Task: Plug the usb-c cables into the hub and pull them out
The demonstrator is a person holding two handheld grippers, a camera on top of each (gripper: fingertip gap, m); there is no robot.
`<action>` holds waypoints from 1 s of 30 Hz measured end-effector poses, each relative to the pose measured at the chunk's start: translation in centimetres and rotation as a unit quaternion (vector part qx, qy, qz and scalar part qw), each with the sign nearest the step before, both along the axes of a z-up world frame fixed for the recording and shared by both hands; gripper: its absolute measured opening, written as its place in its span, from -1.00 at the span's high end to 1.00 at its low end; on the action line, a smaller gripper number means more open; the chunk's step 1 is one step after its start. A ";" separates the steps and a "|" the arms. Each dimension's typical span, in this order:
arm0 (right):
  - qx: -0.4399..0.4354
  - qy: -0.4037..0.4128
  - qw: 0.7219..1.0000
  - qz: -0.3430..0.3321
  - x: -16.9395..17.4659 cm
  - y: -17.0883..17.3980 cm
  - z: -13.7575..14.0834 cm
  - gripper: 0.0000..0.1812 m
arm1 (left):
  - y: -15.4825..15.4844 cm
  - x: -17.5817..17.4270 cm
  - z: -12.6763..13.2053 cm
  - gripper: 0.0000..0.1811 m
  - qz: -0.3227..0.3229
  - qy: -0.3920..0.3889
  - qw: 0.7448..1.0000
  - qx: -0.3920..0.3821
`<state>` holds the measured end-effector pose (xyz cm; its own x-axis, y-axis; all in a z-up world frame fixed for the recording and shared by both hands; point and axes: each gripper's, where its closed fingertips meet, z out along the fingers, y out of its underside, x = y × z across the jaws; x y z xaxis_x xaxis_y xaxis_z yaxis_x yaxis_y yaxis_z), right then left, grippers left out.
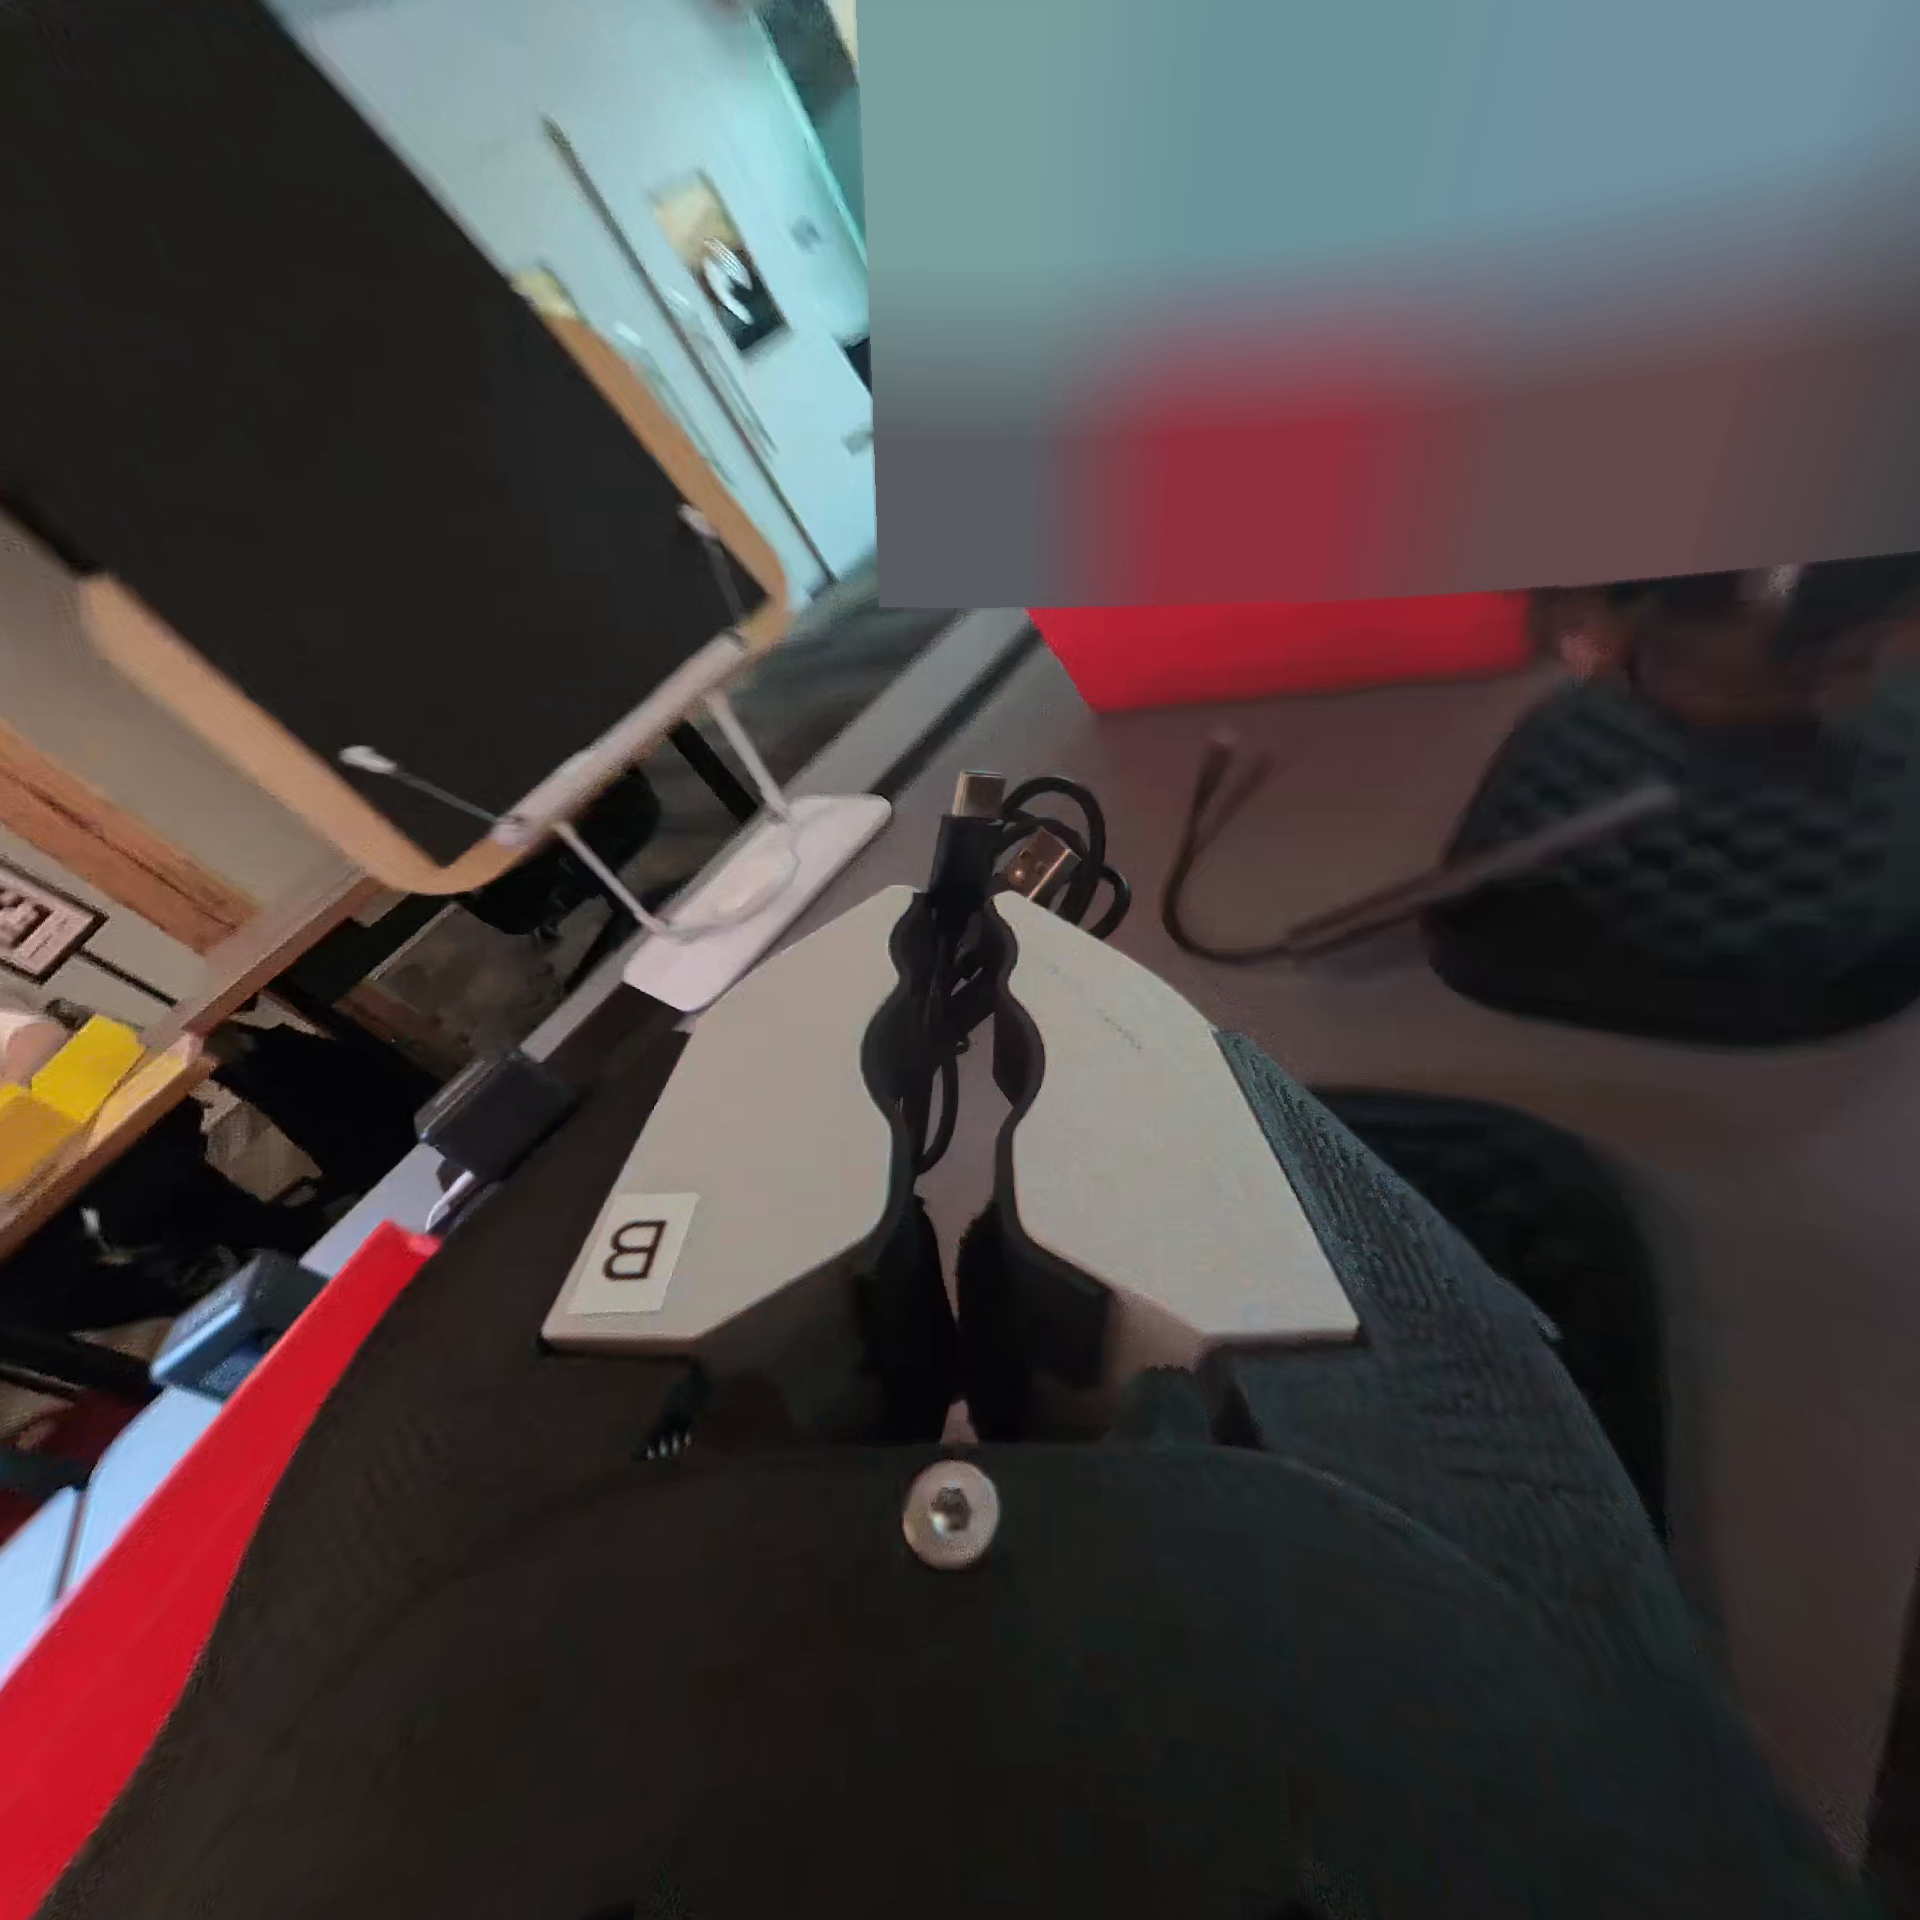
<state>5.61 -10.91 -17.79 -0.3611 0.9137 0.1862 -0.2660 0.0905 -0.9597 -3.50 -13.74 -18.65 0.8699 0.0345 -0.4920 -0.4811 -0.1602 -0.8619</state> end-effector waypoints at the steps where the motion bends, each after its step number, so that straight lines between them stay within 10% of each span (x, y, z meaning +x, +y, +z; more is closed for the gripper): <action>1: -0.006 -0.008 1.000 -0.009 -0.4 0.0 -0.2 0.80 | 1.0 1.1 -1.2 0.92 -0.011 0.024 0.999 -0.041; 16: -0.146 -0.158 0.976 0.020 -2.9 0.9 -4.4 0.95 | 4.6 5.8 -4.7 0.92 -0.068 0.138 0.983 -0.105; 21: -0.327 -0.177 0.921 0.116 -2.8 1.6 -3.8 0.96 | 4.9 5.4 -2.5 0.61 -0.033 0.241 0.970 -0.011; 30: -0.435 -0.209 0.849 0.214 -2.5 1.4 -3.8 0.95 | 4.9 5.8 -3.4 0.87 -0.085 0.215 0.973 -0.006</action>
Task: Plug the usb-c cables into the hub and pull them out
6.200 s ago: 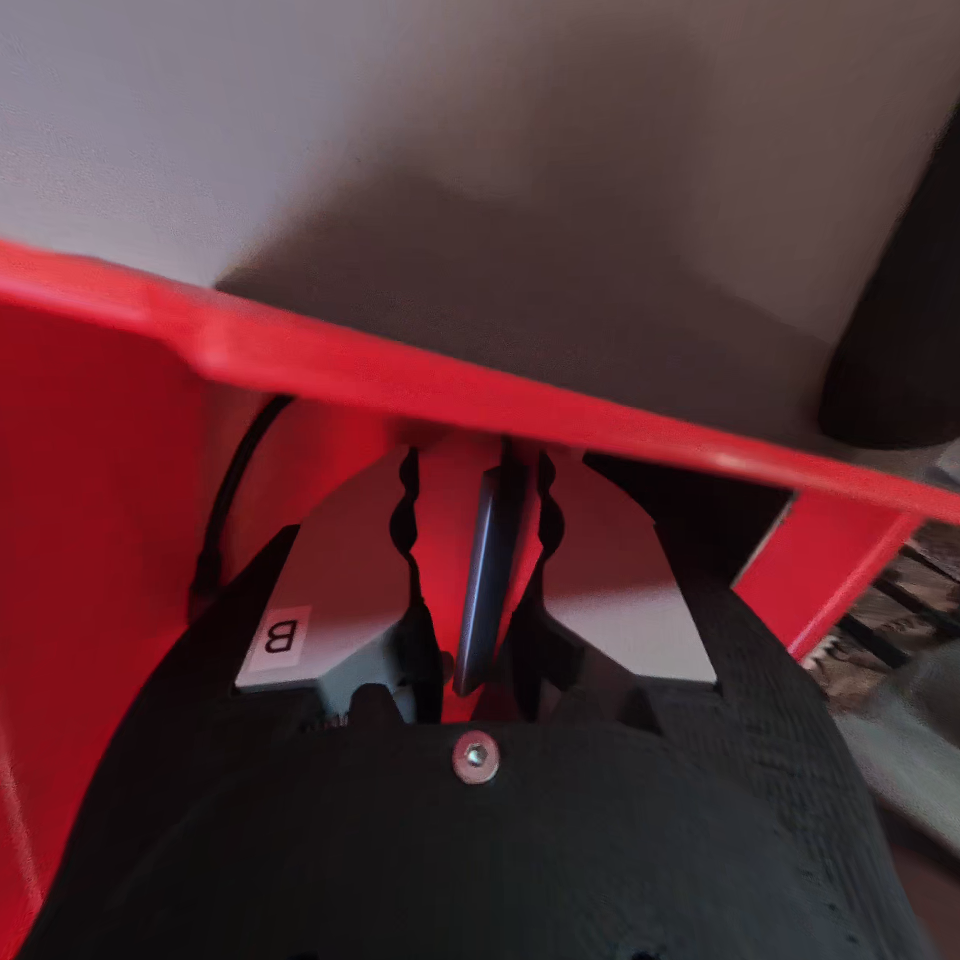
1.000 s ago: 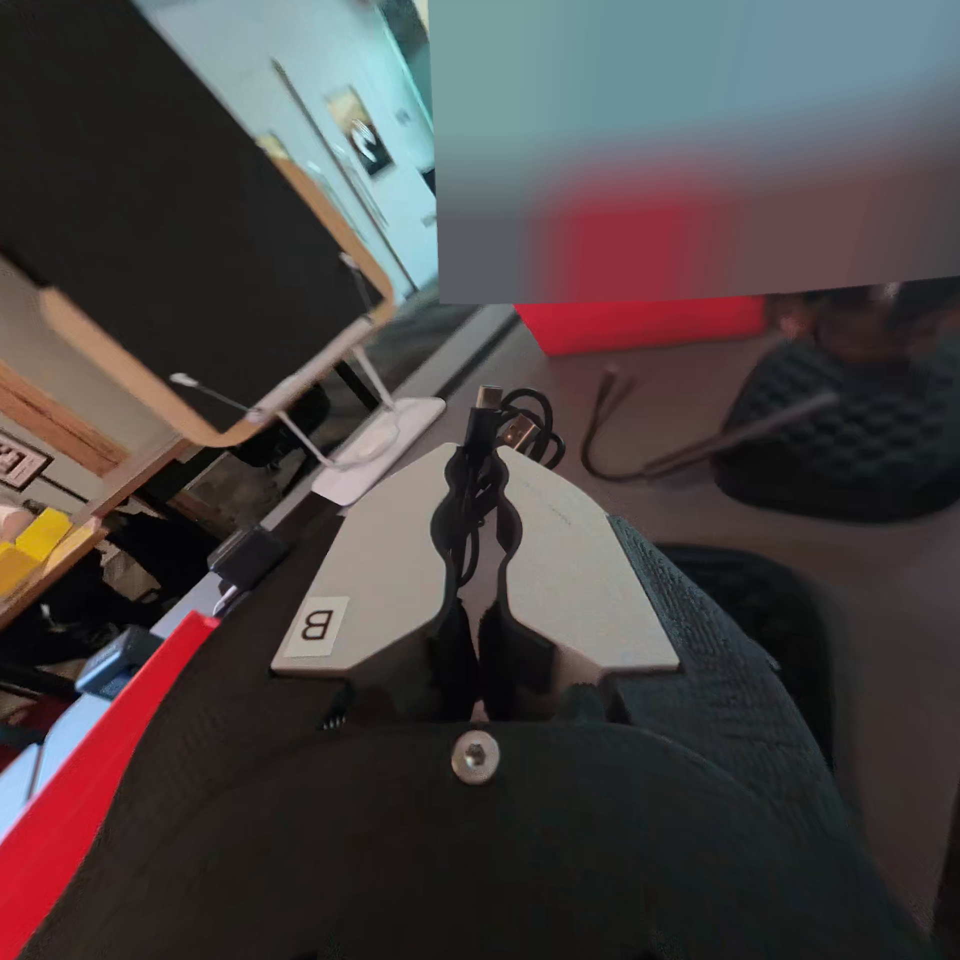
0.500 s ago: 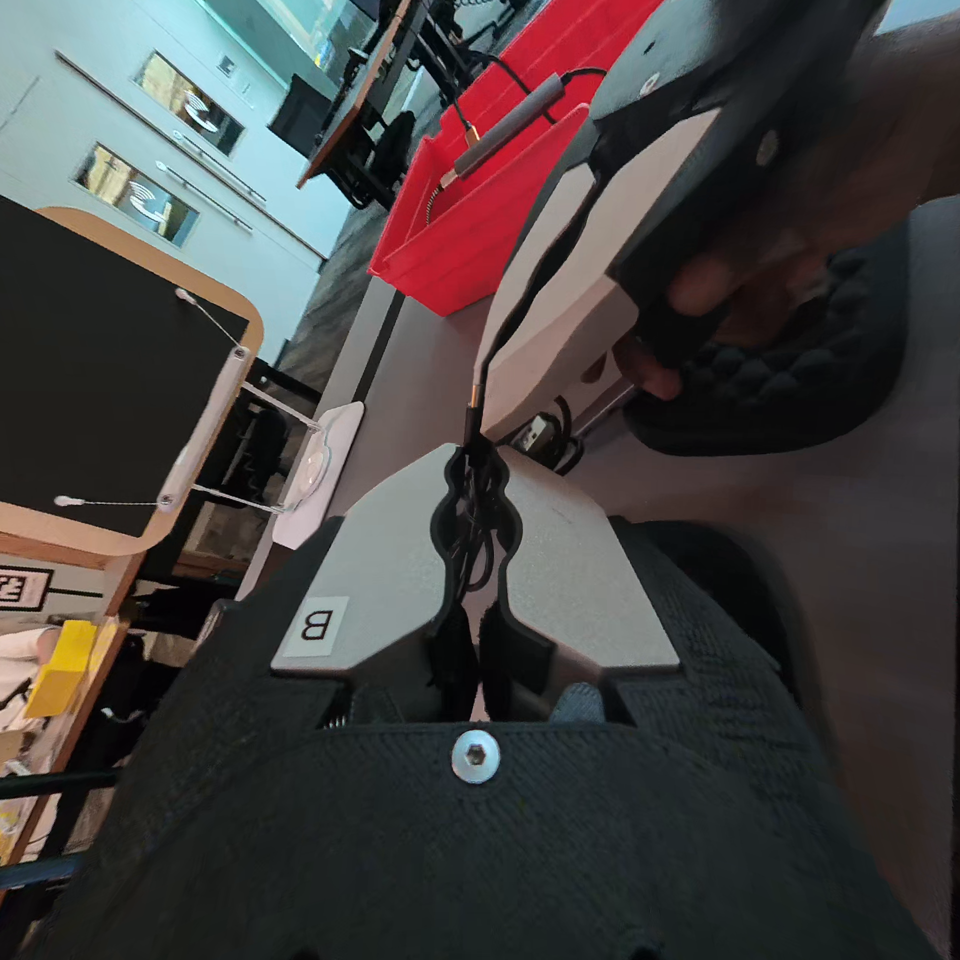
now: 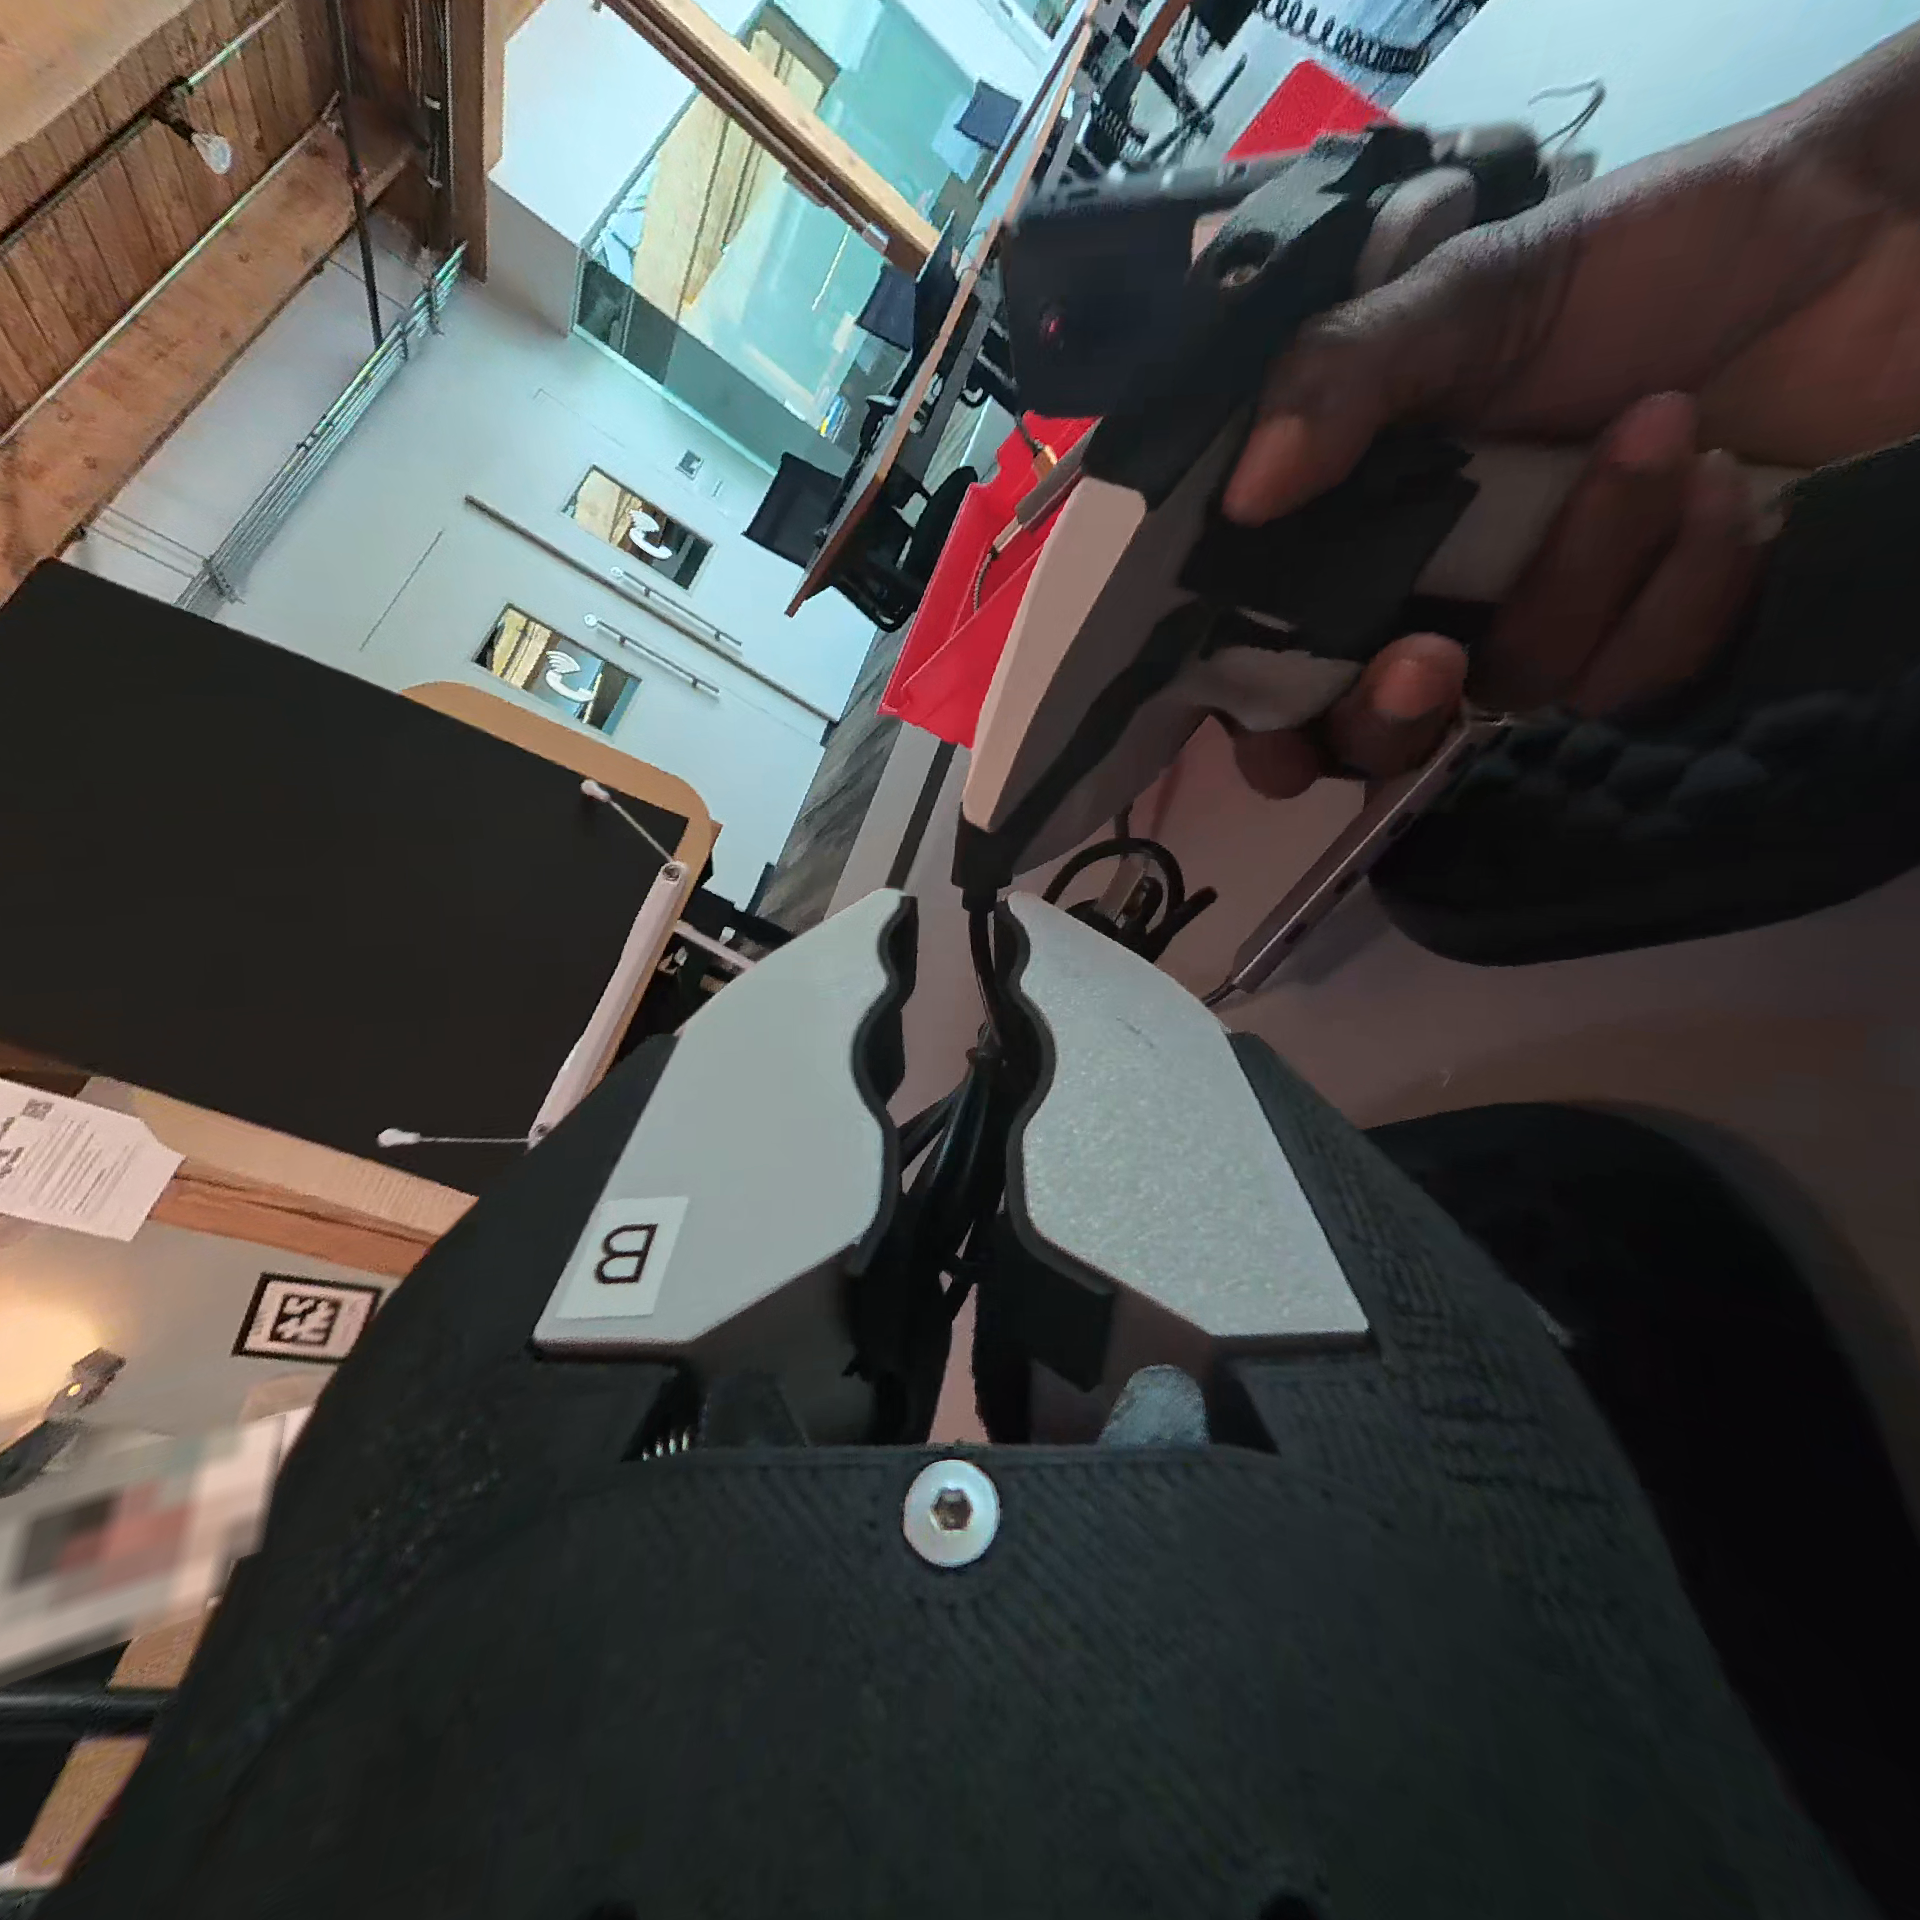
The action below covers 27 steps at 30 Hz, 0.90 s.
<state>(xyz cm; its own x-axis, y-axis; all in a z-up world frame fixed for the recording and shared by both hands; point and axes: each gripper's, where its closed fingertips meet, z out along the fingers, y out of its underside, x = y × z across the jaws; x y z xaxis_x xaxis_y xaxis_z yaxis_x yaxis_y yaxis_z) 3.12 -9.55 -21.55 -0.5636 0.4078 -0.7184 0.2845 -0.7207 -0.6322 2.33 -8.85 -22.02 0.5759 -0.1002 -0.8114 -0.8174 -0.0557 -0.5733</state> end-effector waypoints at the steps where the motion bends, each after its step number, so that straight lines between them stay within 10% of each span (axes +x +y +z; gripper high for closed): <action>1: -0.005 -0.002 1.000 0.007 0.0 -0.1 -0.1 0.95 | -0.1 0.2 -0.1 0.89 -0.008 -0.004 1.000 -0.002; 17: -0.039 -0.002 0.997 0.061 0.5 -0.6 -0.2 0.95 | -0.5 1.6 -0.2 0.91 -0.084 -0.102 0.991 -0.008; 23: 0.141 0.091 0.986 -0.015 3.1 1.7 2.2 0.65 | -1.0 1.0 -0.6 0.91 -0.071 -0.121 0.989 -0.044; 27: 0.398 0.118 0.907 -0.065 5.4 4.0 0.8 0.49 | -1.5 -0.1 -1.5 0.91 -0.060 -0.155 0.984 -0.070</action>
<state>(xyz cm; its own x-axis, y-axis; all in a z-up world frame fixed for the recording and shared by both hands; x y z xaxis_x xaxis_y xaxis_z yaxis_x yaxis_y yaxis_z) 8.53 -5.54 -20.76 -0.5734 0.8187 -0.0319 0.0176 -0.0266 -0.9995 2.21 -10.38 -23.51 0.7707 -0.2807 -0.5720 -0.6100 -0.0658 -0.7896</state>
